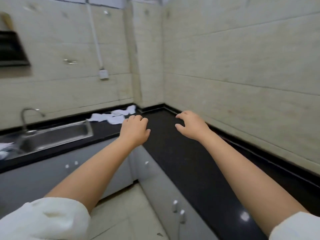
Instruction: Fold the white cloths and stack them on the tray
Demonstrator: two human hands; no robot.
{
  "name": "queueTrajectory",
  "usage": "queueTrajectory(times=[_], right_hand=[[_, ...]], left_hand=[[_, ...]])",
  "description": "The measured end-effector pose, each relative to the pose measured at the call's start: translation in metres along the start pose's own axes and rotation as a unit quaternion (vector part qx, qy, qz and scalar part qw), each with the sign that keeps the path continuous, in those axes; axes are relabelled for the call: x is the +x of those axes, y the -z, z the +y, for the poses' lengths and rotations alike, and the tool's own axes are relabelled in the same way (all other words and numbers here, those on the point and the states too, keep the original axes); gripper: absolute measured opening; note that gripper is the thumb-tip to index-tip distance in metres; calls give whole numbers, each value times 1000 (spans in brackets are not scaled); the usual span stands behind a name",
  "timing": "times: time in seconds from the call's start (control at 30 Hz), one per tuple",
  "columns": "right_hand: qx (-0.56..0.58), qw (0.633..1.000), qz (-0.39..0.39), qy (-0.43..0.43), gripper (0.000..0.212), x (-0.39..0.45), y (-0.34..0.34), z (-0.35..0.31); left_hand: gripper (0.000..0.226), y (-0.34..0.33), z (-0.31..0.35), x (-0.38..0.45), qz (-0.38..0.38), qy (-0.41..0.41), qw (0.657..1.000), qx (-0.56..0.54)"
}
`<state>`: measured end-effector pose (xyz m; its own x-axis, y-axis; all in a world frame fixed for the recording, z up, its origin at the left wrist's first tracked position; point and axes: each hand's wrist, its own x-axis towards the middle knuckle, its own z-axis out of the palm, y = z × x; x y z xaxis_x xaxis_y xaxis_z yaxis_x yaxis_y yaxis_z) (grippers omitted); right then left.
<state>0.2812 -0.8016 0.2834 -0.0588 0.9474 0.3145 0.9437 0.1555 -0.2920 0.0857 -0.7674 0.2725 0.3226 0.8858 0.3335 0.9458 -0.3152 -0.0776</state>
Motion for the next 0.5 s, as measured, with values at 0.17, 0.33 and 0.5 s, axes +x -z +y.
queueTrajectory(times=[0.17,0.33,0.5], right_hand=[[14,997,-42,55,48,89,-71,-88],[7,992,-63,105,47,187,-142,-146],[17,989,-62,133,51,310,-214,-172]], left_hand=[[39,-30,-127,11,-17,90,996,17],[45,-74,-220,53,-22,136,990,34],[50,-123,-300,137,-26,151,988,34]])
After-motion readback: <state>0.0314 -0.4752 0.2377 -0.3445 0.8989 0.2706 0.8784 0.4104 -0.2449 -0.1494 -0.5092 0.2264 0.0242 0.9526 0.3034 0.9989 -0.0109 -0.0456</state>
